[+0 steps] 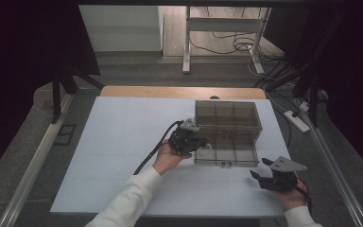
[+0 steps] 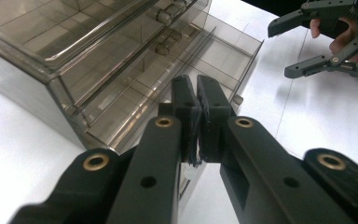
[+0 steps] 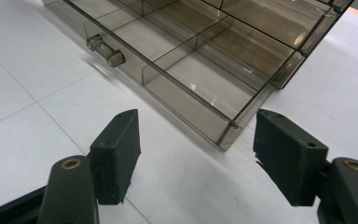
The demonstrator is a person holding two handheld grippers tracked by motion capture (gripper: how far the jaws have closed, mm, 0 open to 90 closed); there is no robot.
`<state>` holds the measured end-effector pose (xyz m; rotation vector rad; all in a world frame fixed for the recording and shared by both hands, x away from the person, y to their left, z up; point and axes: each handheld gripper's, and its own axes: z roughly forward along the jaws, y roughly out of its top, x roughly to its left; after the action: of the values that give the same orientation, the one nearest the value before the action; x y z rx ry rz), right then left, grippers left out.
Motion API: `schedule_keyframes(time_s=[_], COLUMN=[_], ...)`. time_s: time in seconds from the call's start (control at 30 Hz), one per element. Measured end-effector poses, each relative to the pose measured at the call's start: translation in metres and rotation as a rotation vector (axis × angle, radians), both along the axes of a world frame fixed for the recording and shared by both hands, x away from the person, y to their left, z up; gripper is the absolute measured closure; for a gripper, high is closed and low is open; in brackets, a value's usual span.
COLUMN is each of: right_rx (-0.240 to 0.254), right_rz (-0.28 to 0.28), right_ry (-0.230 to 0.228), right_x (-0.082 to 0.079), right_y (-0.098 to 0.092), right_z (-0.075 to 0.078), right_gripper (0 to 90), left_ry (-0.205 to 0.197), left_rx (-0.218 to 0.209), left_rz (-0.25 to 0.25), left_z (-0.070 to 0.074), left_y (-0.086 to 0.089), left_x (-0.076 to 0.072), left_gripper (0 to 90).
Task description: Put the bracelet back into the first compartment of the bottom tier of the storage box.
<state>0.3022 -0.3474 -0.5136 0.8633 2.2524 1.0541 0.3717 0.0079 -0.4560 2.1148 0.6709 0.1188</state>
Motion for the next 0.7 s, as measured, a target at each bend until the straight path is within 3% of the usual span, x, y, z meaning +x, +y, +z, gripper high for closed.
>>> schedule_keyframes(time_s=[0.7], right_rx=[0.001], right_rz=[-0.006], right_ry=[0.000], right_x=[-0.002], right_y=[-0.002], right_z=[0.001], right_gripper=[31.7], left_ry=[0.002], left_rx=[-0.003], left_rz=[-0.011], left_z=[-0.006], left_y=[-0.014], left_x=[0.006], left_gripper=[87.0])
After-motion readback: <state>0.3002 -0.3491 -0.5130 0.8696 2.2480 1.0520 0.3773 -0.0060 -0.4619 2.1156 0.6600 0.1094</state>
